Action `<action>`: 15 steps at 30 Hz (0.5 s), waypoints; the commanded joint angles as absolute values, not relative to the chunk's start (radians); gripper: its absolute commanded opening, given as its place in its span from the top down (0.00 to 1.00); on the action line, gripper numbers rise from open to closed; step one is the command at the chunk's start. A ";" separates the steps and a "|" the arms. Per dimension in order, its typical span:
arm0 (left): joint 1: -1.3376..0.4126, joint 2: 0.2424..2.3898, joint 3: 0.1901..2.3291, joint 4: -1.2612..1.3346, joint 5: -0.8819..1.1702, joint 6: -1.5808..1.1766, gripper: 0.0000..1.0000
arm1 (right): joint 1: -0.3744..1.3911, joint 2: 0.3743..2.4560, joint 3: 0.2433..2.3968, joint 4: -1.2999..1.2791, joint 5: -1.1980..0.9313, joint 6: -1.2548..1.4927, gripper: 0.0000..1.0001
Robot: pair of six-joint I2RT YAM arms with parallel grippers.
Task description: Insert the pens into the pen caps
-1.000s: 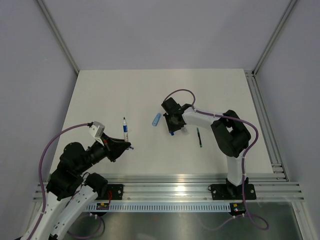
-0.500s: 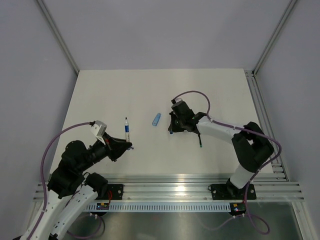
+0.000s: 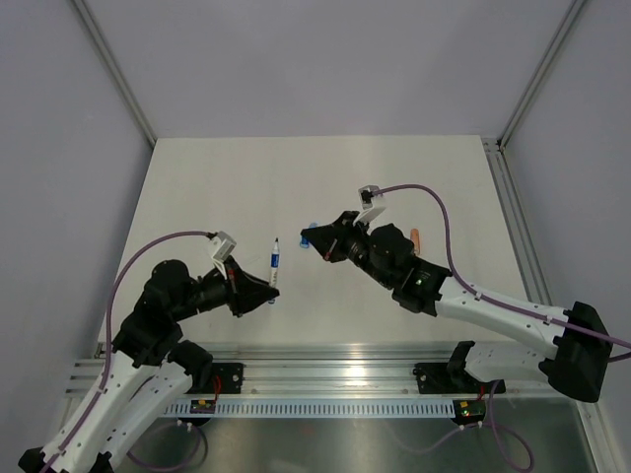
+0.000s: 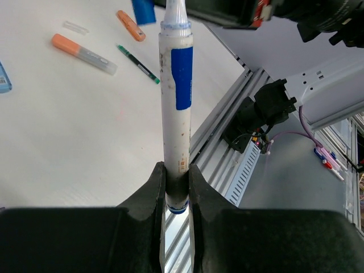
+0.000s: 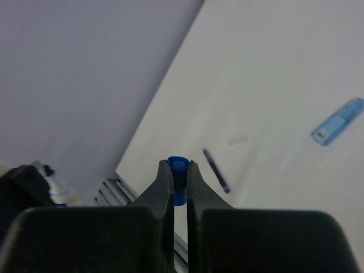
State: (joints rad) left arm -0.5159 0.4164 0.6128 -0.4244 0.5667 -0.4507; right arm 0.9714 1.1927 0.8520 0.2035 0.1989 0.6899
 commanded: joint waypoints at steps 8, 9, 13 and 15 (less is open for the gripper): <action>-0.511 0.410 0.580 -0.364 0.644 -0.463 1.00 | 1.074 1.218 0.946 0.449 0.367 0.684 1.00; -0.512 0.411 0.578 -0.359 0.647 -0.466 1.00 | 1.075 1.223 0.951 0.452 0.370 0.681 1.00; -0.512 0.413 0.577 -0.360 0.652 -0.465 1.00 | 1.086 1.246 0.982 0.437 0.383 0.666 1.00; -0.512 0.413 0.577 -0.360 0.650 -0.465 1.00 | 1.092 1.252 0.989 0.439 0.379 0.660 1.00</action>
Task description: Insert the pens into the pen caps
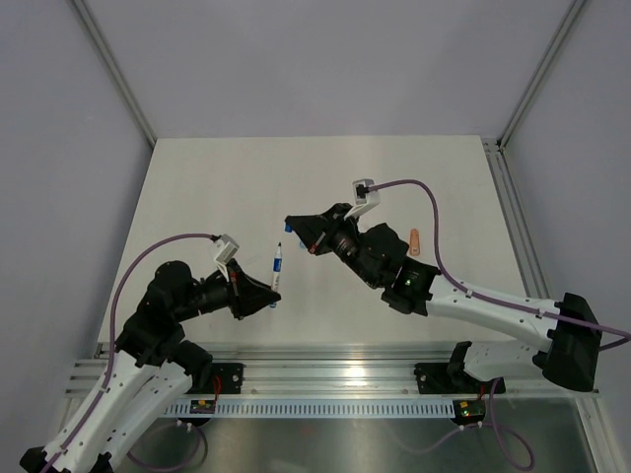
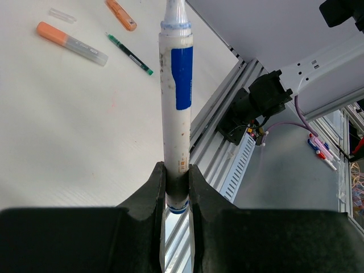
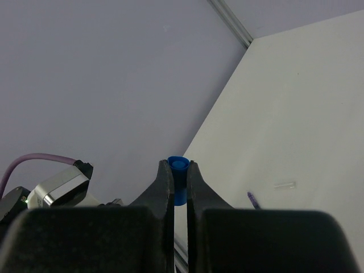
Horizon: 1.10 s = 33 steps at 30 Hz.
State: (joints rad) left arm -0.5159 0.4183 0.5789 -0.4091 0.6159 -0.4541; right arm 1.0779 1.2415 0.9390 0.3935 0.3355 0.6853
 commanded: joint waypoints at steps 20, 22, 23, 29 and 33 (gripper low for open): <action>-0.512 0.416 0.583 -0.377 0.629 -0.460 1.00 | 1.161 1.253 0.969 0.410 0.410 0.612 1.00; -0.511 0.414 0.583 -0.377 0.626 -0.460 1.00 | 1.164 1.255 0.962 0.408 0.414 0.614 1.00; -0.511 0.413 0.583 -0.377 0.624 -0.459 1.00 | 1.167 1.253 0.959 0.408 0.416 0.614 1.00; -0.511 0.410 0.583 -0.377 0.620 -0.459 1.00 | 1.192 1.247 0.942 0.402 0.451 0.600 1.00; -0.511 0.413 0.583 -0.379 0.620 -0.459 1.00 | 1.207 1.239 0.928 0.403 0.463 0.592 1.00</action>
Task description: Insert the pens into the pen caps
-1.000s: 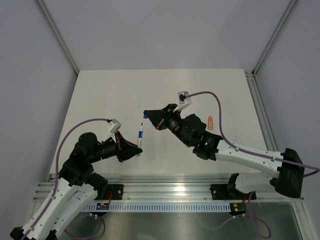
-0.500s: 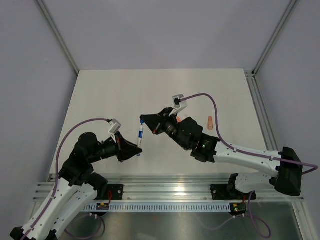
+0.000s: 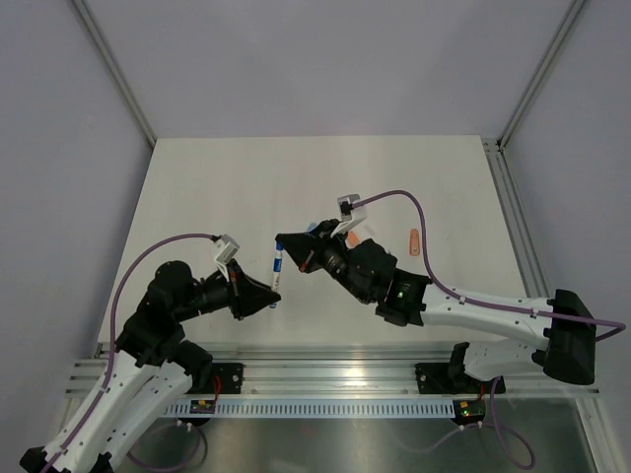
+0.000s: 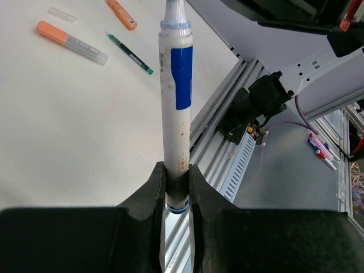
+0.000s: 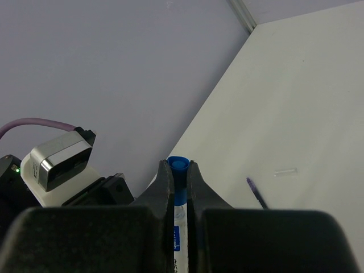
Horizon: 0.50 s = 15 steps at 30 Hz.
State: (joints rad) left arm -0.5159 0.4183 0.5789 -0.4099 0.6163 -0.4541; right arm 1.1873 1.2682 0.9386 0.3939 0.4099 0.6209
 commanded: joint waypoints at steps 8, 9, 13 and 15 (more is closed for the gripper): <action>-0.511 0.414 0.583 -0.379 0.615 -0.462 1.00 | 1.226 1.224 0.899 0.393 0.468 0.583 1.00; -0.511 0.414 0.583 -0.379 0.614 -0.462 1.00 | 1.227 1.226 0.897 0.379 0.463 0.584 1.00; -0.511 0.414 0.583 -0.377 0.614 -0.466 1.00 | 1.252 1.236 0.900 0.319 0.436 0.581 1.00; -0.511 0.414 0.581 -0.370 0.620 -0.469 1.00 | 1.272 1.233 0.896 0.279 0.434 0.587 1.00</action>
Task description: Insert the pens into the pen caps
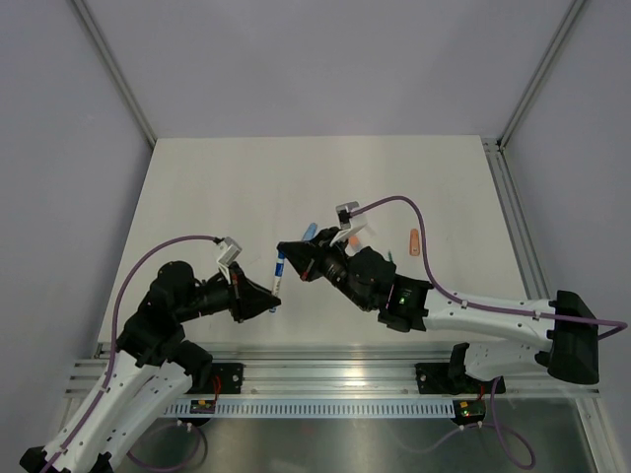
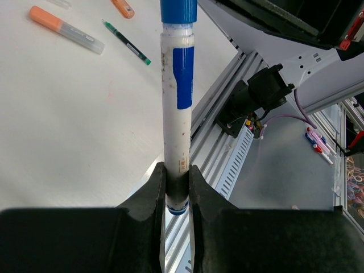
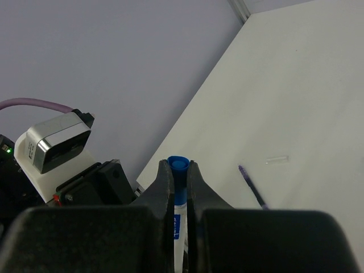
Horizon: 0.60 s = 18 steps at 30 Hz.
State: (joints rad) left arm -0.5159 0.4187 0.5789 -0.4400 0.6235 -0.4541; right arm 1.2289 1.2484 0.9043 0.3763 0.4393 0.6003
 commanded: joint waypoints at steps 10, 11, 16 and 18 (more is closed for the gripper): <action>-0.511 0.451 0.592 -0.324 0.653 -0.502 1.00 | 1.305 1.169 0.816 0.221 0.377 0.644 1.00; -0.511 0.454 0.597 -0.315 0.655 -0.502 1.00 | 1.310 1.169 0.816 0.213 0.374 0.647 1.00; -0.512 0.477 0.580 -0.188 0.675 -0.574 1.00 | 1.347 1.175 0.781 0.213 0.385 0.679 1.00; -0.512 0.492 0.577 -0.157 0.675 -0.597 1.00 | 1.351 1.166 0.764 0.236 0.387 0.701 1.00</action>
